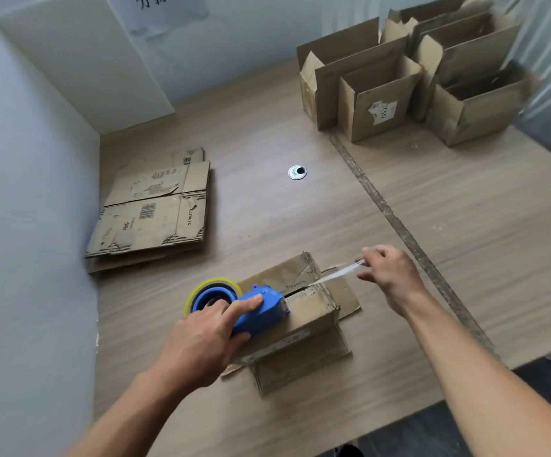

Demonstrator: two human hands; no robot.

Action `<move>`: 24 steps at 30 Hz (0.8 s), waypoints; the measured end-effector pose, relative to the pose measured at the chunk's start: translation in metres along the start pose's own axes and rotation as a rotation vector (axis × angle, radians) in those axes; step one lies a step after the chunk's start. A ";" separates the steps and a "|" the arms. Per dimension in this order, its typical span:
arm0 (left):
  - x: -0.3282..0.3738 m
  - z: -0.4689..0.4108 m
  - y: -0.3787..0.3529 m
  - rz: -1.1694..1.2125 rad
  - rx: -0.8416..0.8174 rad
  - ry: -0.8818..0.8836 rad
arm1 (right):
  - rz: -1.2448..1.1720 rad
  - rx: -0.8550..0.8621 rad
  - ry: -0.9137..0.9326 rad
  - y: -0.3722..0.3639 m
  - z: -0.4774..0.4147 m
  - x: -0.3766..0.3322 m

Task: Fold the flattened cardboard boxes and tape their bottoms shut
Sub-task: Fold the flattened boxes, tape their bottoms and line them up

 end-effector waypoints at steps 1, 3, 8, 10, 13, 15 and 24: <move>0.000 0.000 -0.001 -0.007 -0.006 0.001 | -0.003 -0.011 -0.047 0.005 -0.003 0.008; -0.001 -0.001 -0.002 -0.002 -0.009 0.000 | 0.037 -0.104 -0.148 0.003 -0.004 0.021; -0.002 -0.002 -0.001 0.028 0.006 -0.013 | 0.100 -0.136 -0.193 -0.006 -0.006 0.026; -0.002 -0.002 -0.001 0.053 0.017 -0.014 | 0.091 -0.129 -0.183 -0.004 -0.009 0.022; -0.002 -0.001 -0.001 0.063 0.033 -0.019 | 0.082 -0.147 -0.155 -0.002 -0.011 0.013; -0.002 -0.001 -0.002 0.059 0.025 -0.014 | 0.099 -0.152 -0.146 -0.002 -0.014 0.009; 0.000 -0.001 0.002 0.033 0.007 -0.001 | 0.396 -0.235 -0.207 -0.025 -0.019 0.043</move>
Point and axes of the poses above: each hand's wrist, its own z-axis away from the middle knuckle, its own y-axis out of the back of the hand, x = y × z, the point moved 5 cm from there along -z, towards the middle knuckle, and after that the axes turned 9 degrees about -z, right-handed, at the moved point
